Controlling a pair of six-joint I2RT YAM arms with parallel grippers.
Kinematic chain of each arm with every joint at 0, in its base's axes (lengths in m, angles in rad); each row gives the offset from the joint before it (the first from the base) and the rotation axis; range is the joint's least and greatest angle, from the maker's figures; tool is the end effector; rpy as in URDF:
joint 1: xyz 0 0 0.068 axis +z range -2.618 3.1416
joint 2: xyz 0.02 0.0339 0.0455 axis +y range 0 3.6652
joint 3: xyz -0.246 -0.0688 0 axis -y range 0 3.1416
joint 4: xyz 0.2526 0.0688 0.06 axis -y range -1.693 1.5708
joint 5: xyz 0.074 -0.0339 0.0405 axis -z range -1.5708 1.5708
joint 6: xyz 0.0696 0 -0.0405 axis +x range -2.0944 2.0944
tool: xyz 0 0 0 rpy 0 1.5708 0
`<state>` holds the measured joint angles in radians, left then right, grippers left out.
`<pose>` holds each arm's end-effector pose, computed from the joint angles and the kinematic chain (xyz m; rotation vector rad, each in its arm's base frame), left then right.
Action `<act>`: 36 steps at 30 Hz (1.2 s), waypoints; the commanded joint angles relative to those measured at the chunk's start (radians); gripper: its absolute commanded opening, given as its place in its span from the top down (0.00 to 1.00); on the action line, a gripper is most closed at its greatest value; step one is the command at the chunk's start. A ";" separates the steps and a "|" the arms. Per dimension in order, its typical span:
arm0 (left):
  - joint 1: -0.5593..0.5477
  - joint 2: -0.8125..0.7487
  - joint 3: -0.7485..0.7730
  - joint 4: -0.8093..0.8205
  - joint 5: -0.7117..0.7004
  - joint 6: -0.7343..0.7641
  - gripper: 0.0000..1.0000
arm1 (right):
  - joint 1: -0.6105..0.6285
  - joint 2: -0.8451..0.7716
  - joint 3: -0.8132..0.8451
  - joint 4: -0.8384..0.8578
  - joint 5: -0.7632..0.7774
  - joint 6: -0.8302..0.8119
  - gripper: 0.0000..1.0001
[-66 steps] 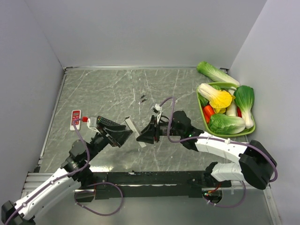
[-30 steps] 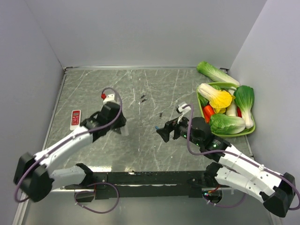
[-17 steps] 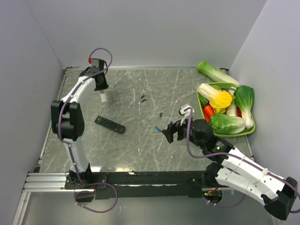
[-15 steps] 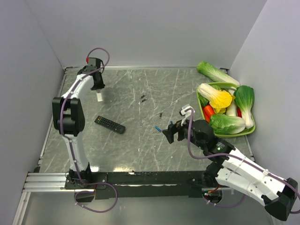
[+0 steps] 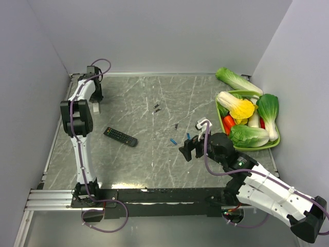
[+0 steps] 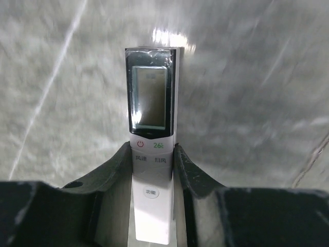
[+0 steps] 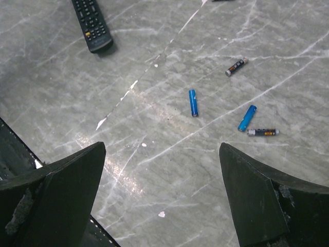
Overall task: Load the batteries into the remote control
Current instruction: Place the remote control at the center of the board, then pick up the remote control from the center of the board.
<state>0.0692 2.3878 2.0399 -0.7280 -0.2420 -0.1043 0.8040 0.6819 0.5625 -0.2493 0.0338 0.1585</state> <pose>0.5221 0.0529 0.1276 -0.3080 2.6102 0.3077 0.1549 0.1574 0.2463 -0.6086 1.8923 0.6011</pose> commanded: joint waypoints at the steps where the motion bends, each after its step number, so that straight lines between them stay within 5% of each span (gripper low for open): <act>1: 0.009 0.071 0.074 -0.019 0.013 0.028 0.84 | -0.005 -0.016 0.013 -0.034 0.023 0.007 0.00; 9: 0.009 0.019 0.042 0.001 0.027 -0.006 0.20 | -0.006 -0.016 0.022 -0.047 0.061 0.024 0.00; 13: 0.011 -0.077 -0.006 0.041 0.021 -0.035 0.02 | -0.005 -0.044 0.030 -0.079 0.115 0.036 0.00; 24: 0.009 -0.542 -0.225 0.154 0.087 -0.198 0.03 | -0.005 -0.182 0.083 -0.240 0.463 0.205 0.00; 36: 0.011 -1.194 -0.748 0.355 0.233 -0.331 0.03 | -0.005 -0.307 0.131 -0.375 0.528 0.237 0.00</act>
<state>0.0780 1.3102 1.4277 -0.4282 -0.0666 -0.3843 0.8005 0.4328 0.6369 -0.5674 0.5095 0.3767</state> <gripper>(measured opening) 0.969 0.994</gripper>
